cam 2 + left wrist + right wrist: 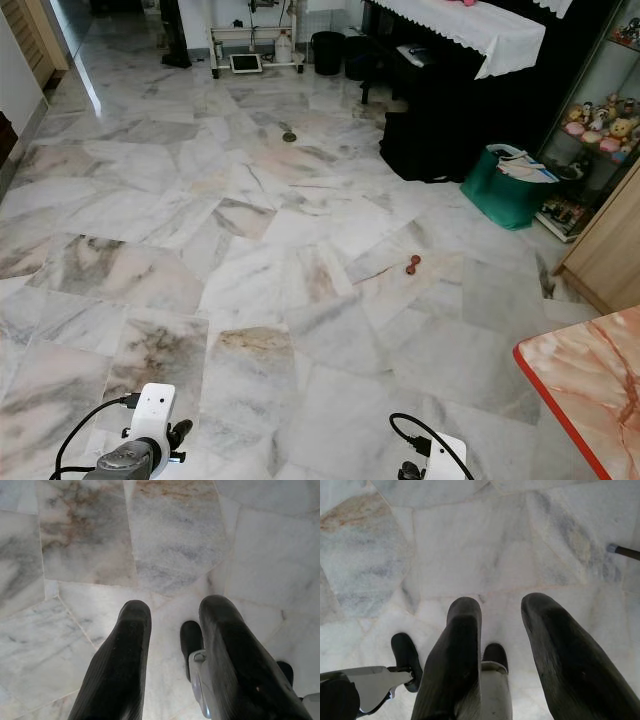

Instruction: Setting the table

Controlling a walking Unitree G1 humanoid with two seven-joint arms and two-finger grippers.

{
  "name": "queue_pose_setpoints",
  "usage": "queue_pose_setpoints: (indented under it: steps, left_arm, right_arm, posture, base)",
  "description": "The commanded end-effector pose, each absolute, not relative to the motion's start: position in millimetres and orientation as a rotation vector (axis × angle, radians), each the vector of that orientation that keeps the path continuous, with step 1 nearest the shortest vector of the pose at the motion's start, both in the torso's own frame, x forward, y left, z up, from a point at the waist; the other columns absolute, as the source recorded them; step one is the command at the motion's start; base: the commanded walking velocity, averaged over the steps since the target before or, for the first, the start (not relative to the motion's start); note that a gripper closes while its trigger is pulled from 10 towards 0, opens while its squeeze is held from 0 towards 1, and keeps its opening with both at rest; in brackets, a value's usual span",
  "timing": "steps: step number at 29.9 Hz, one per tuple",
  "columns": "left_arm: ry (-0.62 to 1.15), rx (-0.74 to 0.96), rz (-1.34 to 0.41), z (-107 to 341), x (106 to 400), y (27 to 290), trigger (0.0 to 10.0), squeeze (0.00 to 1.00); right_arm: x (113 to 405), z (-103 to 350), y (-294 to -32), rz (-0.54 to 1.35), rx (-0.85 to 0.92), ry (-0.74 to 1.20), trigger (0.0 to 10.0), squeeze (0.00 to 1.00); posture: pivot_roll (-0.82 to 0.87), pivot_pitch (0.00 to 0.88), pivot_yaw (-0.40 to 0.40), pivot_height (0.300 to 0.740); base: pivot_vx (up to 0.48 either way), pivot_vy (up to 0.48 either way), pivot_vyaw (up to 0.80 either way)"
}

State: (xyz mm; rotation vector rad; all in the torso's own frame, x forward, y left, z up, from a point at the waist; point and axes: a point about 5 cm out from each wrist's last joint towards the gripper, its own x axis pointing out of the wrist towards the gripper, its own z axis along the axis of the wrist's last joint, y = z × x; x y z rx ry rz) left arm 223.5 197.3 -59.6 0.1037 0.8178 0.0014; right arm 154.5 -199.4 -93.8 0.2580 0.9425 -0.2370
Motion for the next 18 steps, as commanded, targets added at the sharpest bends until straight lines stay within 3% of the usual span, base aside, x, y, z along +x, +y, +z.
queue_pose_setpoints:
  steps: [1, 18]
  left_arm:
    - [0.831, 0.098, 0.005, -62.5, 219.4, 195.7, 10.0, 0.0]
    - [0.834, 0.098, 0.001, -63.2, 218.6, 193.8, 10.0, 0.0]
  right_arm:
    - [152.3, -94.2, -201.8, -0.254, 0.252, 0.944, 10.0, 0.0]
    - [152.6, -94.0, -202.1, -0.259, 0.249, 0.94, 10.0, 0.0]
  posture:
    - [0.1, 0.0, -0.048, 0.74]
    - [0.1, 0.0, -0.049, 0.74]
  base:
    - [0.0, 0.0, 0.0]
    - [0.0, 0.0, 0.0]
